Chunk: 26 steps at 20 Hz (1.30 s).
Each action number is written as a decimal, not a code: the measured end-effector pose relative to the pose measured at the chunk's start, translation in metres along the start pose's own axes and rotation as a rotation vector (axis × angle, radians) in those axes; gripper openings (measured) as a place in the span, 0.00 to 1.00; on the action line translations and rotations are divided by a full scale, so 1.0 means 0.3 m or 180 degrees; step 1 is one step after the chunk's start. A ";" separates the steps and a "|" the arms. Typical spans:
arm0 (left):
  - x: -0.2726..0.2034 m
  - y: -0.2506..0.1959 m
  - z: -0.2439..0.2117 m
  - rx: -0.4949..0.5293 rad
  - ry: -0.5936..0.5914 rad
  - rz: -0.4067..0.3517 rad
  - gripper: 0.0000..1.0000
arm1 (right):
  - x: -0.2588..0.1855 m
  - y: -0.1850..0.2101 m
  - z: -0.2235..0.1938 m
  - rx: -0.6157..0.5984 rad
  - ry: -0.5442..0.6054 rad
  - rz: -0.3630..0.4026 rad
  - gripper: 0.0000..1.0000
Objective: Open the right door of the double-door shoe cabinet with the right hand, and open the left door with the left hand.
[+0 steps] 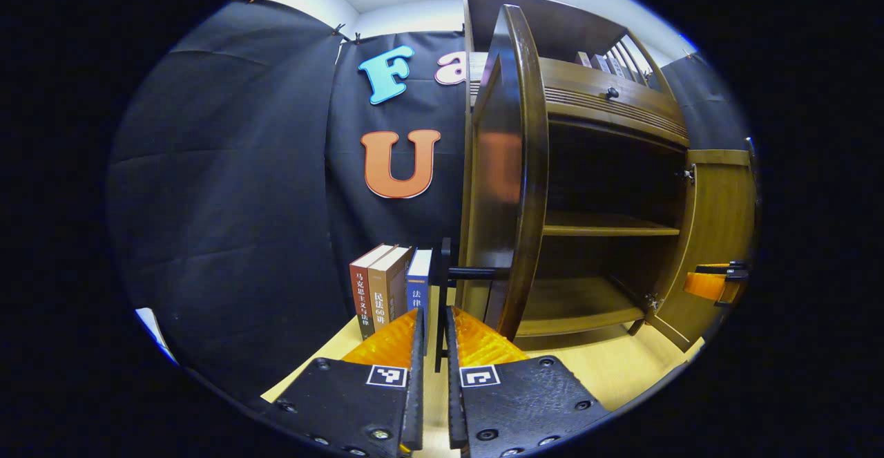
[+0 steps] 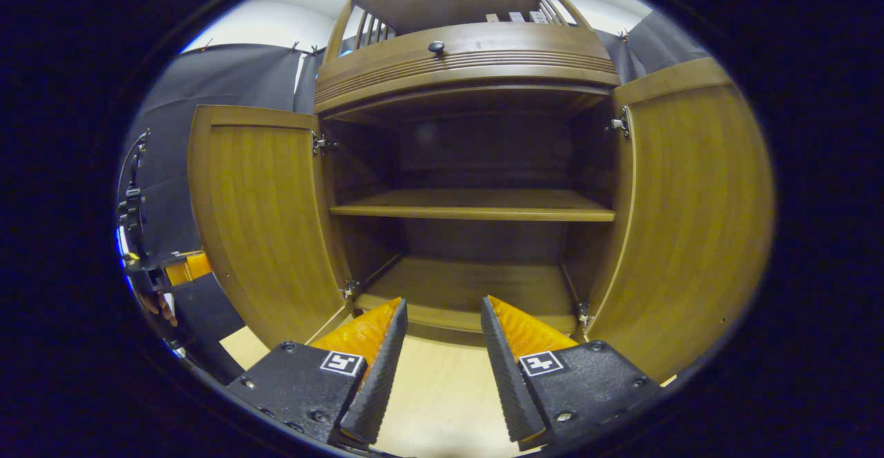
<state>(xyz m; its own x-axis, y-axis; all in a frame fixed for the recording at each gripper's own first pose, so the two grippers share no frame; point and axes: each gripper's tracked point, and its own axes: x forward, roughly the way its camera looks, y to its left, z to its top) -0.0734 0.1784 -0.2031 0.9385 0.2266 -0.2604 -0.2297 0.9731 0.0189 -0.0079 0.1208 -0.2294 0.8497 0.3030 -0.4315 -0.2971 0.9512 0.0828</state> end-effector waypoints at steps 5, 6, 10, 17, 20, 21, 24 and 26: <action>-0.022 0.101 -0.009 0.0049 0.0023 0.0081 0.15 | 0.007 0.008 0.014 -0.0018 -0.0013 -0.0071 0.70; -0.030 0.123 -0.011 0.0035 0.0014 0.0115 0.15 | 0.003 0.008 0.011 -0.0021 -0.0013 -0.0081 0.70; -0.048 0.143 -0.032 -0.0062 0.0046 0.0165 0.33 | 0.004 0.010 0.021 -0.0034 -0.0029 -0.0083 0.70; -0.124 0.043 -0.019 0.0081 -0.0002 0.0147 0.18 | -0.039 -0.055 0.090 -0.0045 -0.0129 -0.0248 0.79; -0.145 -0.082 0.041 0.0097 -0.0146 0.0034 0.18 | -0.069 -0.101 0.126 0.0011 -0.0169 -0.0313 0.82; -0.141 -0.129 0.071 0.0116 -0.0204 -0.0031 0.18 | -0.081 -0.111 0.141 0.0027 -0.0201 -0.0334 0.82; -0.112 -0.252 0.140 0.0172 -0.0291 -0.0189 0.18 | -0.120 -0.161 0.196 0.0006 -0.0316 -0.0435 0.82; -0.097 -0.340 0.184 0.0189 -0.0314 -0.0340 0.31 | -0.154 -0.196 0.228 -0.0018 -0.0400 -0.0516 0.84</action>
<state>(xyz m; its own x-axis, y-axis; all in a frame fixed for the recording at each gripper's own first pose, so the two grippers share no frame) -0.0630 0.0749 -0.1442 0.9783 0.1218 -0.1678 -0.1143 0.9920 0.0539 0.0002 0.0547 -0.1527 0.9341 0.1511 -0.3233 -0.1543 0.9879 0.0161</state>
